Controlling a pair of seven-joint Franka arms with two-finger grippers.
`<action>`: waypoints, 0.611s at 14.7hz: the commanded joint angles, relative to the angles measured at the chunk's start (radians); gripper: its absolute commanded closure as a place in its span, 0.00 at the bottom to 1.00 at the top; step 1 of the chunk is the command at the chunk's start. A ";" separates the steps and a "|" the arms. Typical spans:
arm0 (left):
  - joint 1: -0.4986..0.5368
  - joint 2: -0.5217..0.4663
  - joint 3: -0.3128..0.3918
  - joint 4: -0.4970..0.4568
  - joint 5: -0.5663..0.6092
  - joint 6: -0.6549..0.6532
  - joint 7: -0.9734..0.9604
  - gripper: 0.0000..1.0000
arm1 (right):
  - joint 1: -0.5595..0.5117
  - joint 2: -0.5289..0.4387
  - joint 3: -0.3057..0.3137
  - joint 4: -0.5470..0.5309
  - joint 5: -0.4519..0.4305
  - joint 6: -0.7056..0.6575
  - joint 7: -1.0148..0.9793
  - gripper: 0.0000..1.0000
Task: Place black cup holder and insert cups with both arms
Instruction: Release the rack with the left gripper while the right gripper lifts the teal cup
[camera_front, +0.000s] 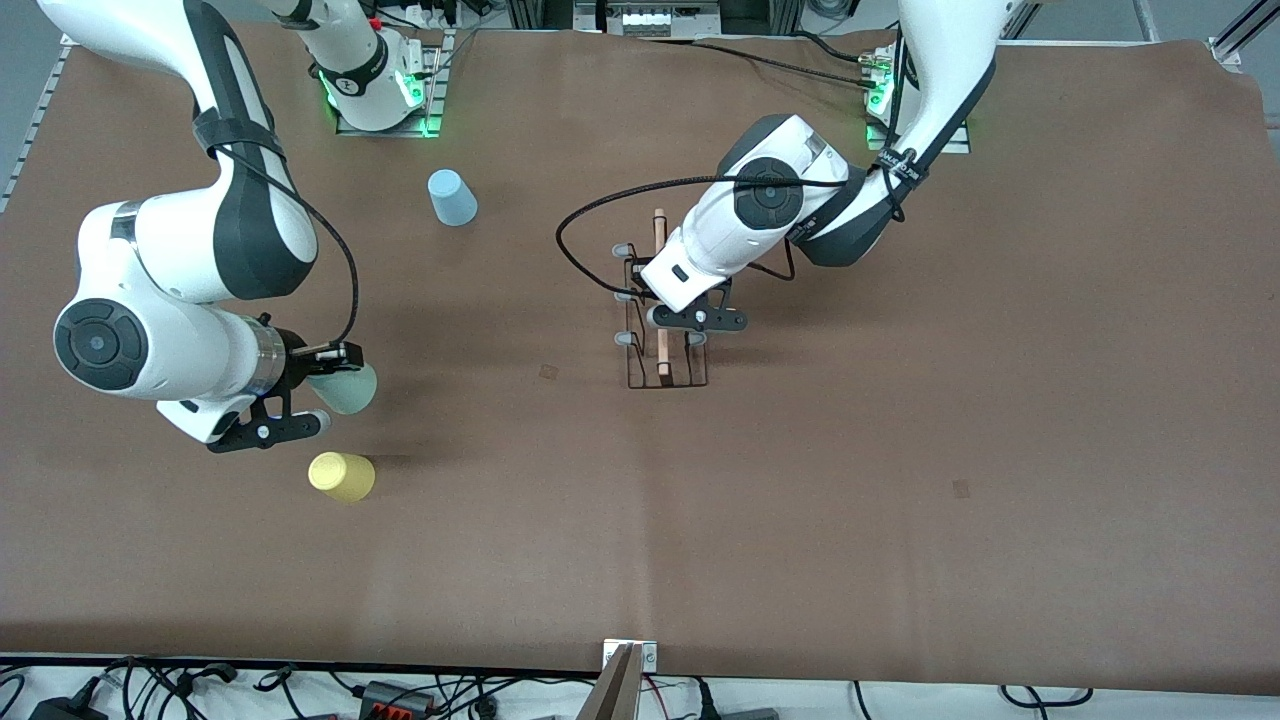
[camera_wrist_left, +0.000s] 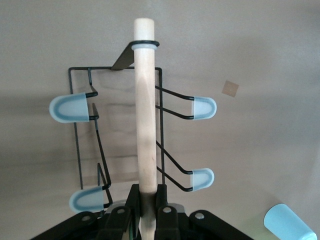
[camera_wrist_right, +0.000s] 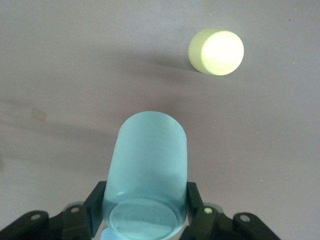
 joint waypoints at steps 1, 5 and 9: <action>-0.013 0.009 0.005 0.031 0.021 -0.002 -0.038 0.99 | 0.021 -0.007 -0.002 0.013 0.012 -0.021 -0.003 0.83; -0.016 0.015 0.005 0.029 0.023 -0.002 -0.030 0.99 | 0.032 -0.006 -0.002 0.012 0.010 -0.021 -0.007 0.83; -0.027 0.018 0.006 0.025 0.046 0.021 -0.019 1.00 | 0.032 -0.003 -0.002 0.013 0.010 -0.020 -0.004 0.83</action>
